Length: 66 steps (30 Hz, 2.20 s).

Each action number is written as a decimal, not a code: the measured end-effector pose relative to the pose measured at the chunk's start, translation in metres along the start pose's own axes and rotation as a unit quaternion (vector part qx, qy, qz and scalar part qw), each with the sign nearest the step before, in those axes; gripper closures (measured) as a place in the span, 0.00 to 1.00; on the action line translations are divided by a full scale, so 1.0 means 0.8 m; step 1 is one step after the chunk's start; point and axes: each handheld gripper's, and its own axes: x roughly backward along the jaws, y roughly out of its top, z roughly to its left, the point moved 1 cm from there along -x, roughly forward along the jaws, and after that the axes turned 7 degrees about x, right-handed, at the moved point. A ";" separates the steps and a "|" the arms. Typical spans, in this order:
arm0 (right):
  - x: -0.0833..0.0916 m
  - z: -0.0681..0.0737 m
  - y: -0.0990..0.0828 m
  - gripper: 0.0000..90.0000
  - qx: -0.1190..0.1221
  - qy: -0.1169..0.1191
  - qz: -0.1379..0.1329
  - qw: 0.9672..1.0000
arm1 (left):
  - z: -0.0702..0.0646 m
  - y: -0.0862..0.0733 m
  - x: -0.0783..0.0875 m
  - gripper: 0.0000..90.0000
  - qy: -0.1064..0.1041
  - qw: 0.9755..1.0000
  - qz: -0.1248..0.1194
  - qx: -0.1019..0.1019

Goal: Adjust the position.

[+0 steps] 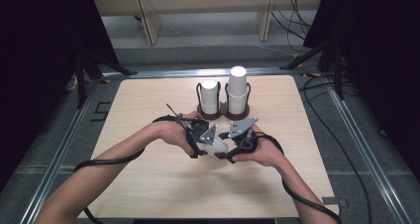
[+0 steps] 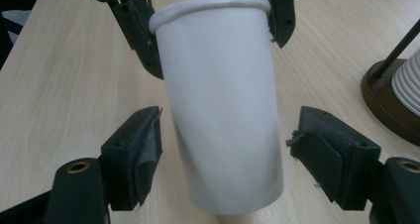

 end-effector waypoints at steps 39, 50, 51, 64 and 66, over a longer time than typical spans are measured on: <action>-0.014 0.003 -0.003 0.36 0.001 0.012 0.008 1.000 | -0.003 0.005 0.002 0.37 -0.005 1.000 -0.008 -0.006; -0.017 0.003 -0.002 0.37 -0.001 0.017 0.012 1.000 | -0.003 0.007 0.004 0.38 -0.004 1.000 -0.011 -0.010; -0.016 0.002 -0.002 0.37 0.002 0.016 0.011 1.000 | -0.003 0.007 0.004 0.38 -0.004 1.000 -0.012 -0.009; -0.015 0.003 -0.004 0.39 0.007 0.022 0.015 1.000 | -0.003 0.008 0.003 0.38 -0.012 1.000 -0.014 -0.007; -0.016 0.003 -0.004 0.39 0.009 0.021 0.015 1.000 | -0.003 0.008 0.002 0.38 -0.010 1.000 -0.015 -0.009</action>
